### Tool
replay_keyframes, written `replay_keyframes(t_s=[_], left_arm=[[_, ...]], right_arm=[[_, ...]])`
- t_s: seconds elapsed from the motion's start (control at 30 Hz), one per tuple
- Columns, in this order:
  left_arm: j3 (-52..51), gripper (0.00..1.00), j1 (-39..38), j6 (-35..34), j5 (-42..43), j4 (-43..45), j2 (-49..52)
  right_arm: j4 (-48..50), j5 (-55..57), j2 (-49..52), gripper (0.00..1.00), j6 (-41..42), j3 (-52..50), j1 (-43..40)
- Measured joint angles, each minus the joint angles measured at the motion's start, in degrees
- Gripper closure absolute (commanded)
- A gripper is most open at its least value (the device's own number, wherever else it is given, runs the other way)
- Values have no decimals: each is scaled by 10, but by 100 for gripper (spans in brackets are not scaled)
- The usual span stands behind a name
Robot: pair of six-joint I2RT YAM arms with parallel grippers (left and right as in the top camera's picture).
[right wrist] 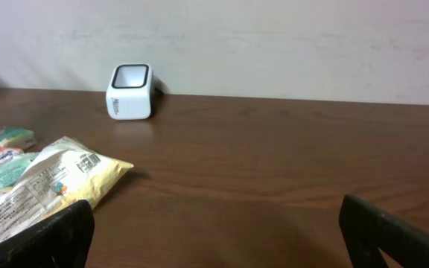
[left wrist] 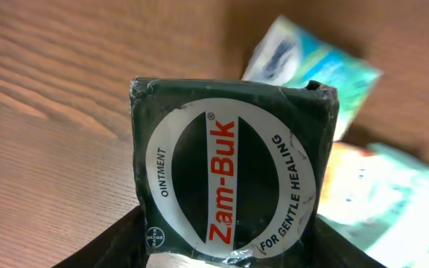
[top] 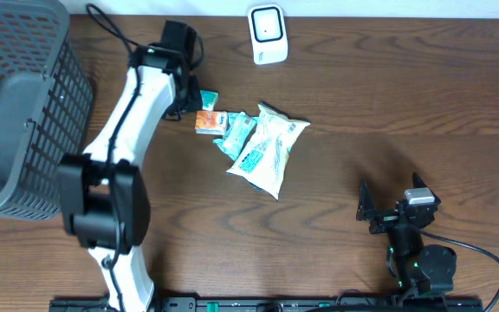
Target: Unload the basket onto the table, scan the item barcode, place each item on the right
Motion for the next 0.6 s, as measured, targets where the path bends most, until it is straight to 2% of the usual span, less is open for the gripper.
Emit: replay_keyframes(t_s=[0.03,0.1,0.2,0.23,0.53,0.6], left_arm=[[0,42,0,0,-2,-5,14],[-1,30,0,1,-4,-8,28],[-1,20,0,1,-9,-8,35],[-1,13,0,1,-9,-8,35],[-1,9,26,2,-11,-8,24],[-1,0,42,2,-11,-2,7]], right_arm=[[0,0,0,1,0,0,0],[0,0,0,1,0,0,0],[0,0,0,1,0,0,0],[0,0,0,1,0,0,0],[0,0,0,1,0,0,0],[0,0,0,1,0,0,0]])
